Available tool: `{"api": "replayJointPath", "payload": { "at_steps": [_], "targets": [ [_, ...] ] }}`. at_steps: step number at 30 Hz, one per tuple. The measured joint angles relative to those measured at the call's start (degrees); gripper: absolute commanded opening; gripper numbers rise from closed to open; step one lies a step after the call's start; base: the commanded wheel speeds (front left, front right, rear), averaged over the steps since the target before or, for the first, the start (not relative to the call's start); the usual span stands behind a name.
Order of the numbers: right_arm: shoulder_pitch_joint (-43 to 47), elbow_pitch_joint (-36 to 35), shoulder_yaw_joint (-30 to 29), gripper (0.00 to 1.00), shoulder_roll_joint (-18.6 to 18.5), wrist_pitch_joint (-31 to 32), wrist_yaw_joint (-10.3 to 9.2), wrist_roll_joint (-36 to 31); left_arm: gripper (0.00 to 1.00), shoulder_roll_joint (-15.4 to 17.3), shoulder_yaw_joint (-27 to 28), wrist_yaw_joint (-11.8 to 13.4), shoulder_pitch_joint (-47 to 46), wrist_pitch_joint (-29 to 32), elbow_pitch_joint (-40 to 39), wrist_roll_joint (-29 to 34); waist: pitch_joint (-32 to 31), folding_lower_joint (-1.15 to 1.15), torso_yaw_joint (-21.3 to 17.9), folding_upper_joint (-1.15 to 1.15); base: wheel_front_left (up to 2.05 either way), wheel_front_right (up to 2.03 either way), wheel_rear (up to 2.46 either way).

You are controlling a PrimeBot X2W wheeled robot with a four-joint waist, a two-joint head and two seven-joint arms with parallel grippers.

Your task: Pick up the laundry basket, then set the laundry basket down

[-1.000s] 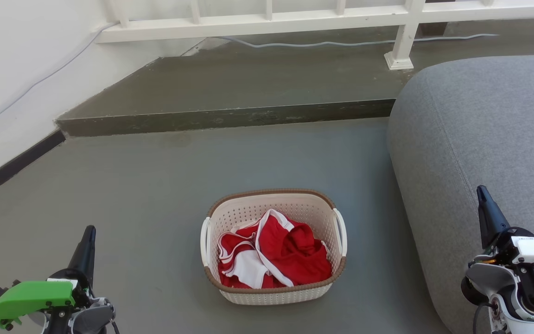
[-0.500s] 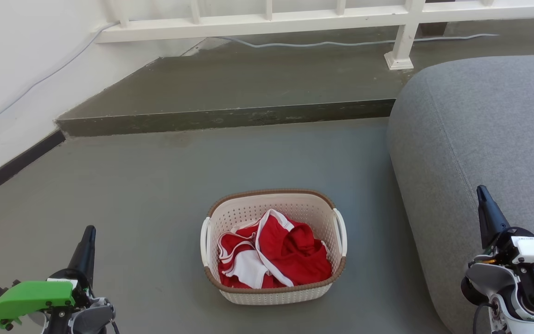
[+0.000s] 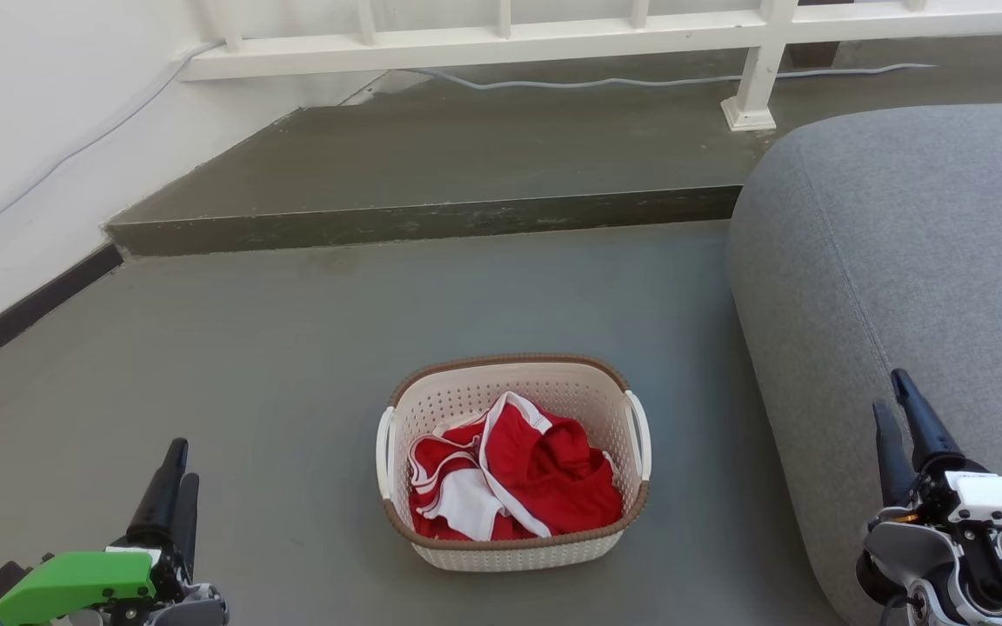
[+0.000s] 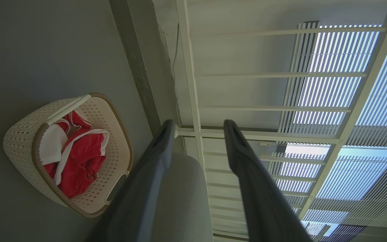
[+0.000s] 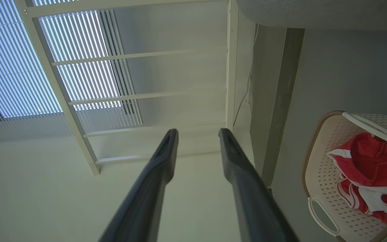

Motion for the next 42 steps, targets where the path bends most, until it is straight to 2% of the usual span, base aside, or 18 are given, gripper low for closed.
{"api": "replayJointPath", "payload": {
  "at_steps": [13, 21, 32, 38, 42],
  "targets": [
    [-0.2, -0.4, 0.4, 1.0, 0.0, -1.0, 0.01, -1.3, 1.0, -0.1, -0.2, 0.0, 0.1, -1.1, -1.3, 0.2, 0.1, 0.0, 0.1, 0.0, 0.0, 0.0, 0.0],
    [-0.5, -0.8, 1.1, 1.0, -0.9, -2.8, 0.01, -4.3, 1.0, -0.1, -0.9, 0.0, -0.2, -2.7, -2.0, 2.0, 0.2, 0.0, 0.2, 0.0, 0.0, 0.0, 0.0],
    [-1.7, -1.1, 4.2, 1.0, -3.8, -5.8, 0.01, -12.8, 1.0, 2.0, -3.9, 0.0, -1.2, -5.7, -3.8, 10.1, 0.5, 0.0, 0.3, 0.0, 0.0, 0.0, 0.0],
    [-2.2, -1.1, 6.3, 1.0, -5.5, -7.6, -0.1, -20.1, 1.0, 4.4, -5.8, 0.0, -2.0, -7.5, -4.4, 18.1, 0.6, 0.0, 0.3, 0.0, 0.0, 0.0, 0.0],
    [-3.2, -1.4, 7.9, 1.0, -6.8, -8.5, -0.96, -25.1, 1.0, 5.1, -7.2, 0.1, -2.2, -8.2, -4.8, 23.0, 0.7, 0.0, 0.4, 0.0, 0.0, 0.0, 0.0]
  ]
}}
